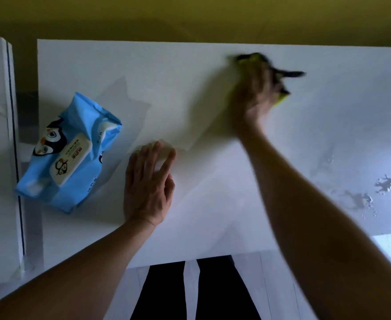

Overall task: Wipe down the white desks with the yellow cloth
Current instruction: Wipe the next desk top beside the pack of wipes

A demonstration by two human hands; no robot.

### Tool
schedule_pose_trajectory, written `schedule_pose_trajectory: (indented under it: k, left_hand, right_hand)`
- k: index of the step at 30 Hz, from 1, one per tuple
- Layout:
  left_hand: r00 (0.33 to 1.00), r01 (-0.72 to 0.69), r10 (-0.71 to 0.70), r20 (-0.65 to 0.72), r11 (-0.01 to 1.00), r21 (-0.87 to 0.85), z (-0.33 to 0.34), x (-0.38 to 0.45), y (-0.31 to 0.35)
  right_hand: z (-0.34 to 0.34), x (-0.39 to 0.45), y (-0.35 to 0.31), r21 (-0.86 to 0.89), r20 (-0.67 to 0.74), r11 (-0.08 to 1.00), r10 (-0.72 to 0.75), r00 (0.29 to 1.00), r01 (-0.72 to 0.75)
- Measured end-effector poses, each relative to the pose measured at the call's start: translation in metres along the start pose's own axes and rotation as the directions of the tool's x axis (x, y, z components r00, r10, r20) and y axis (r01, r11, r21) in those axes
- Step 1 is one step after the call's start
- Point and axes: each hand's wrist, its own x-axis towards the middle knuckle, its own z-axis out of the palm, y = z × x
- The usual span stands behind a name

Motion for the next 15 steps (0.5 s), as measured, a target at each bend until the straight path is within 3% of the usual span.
schedule_pose_trajectory:
  k: [1,3,6,8,11,13,15]
  left_hand:
    - [1.000,0.001,-0.001,0.000,1.000,0.007,0.000,0.000,0.000]
    - [1.000,-0.001,0.001,-0.004,1.000,0.024,-0.001,-0.001,0.000]
    - [0.999,-0.027,0.027,-0.017,0.999,0.044,-0.001,-0.001,0.001]
    - [0.999,-0.033,0.034,-0.019,0.999,0.038,-0.003,-0.001,0.000]
    - [0.998,-0.044,0.045,-0.046,0.999,0.024,-0.003,0.000,0.000]
    - [0.997,-0.041,0.041,-0.059,0.999,0.011,-0.002,0.000,0.000]
    - [0.997,-0.039,0.039,-0.067,0.999,0.009,-0.002,-0.001,0.000]
  right_hand:
    - [0.007,-0.025,-0.027,0.098,0.068,0.985,-0.152,0.986,0.145]
    - [0.014,-0.078,-0.074,0.235,0.214,0.906,-0.402,0.890,0.352]
    - [0.013,-0.105,-0.086,0.248,0.355,0.844,-0.535,0.766,0.475]
    - [0.004,-0.090,-0.061,0.228,0.341,0.862,-0.506,0.792,0.453]
    - [-0.013,-0.059,0.006,0.143,0.202,0.950,-0.302,0.932,0.277]
    - [-0.031,-0.042,0.056,0.054,0.122,0.979,-0.204,0.971,0.199]
    - [-0.048,-0.033,0.087,0.021,0.171,0.999,-0.032,0.985,0.029]
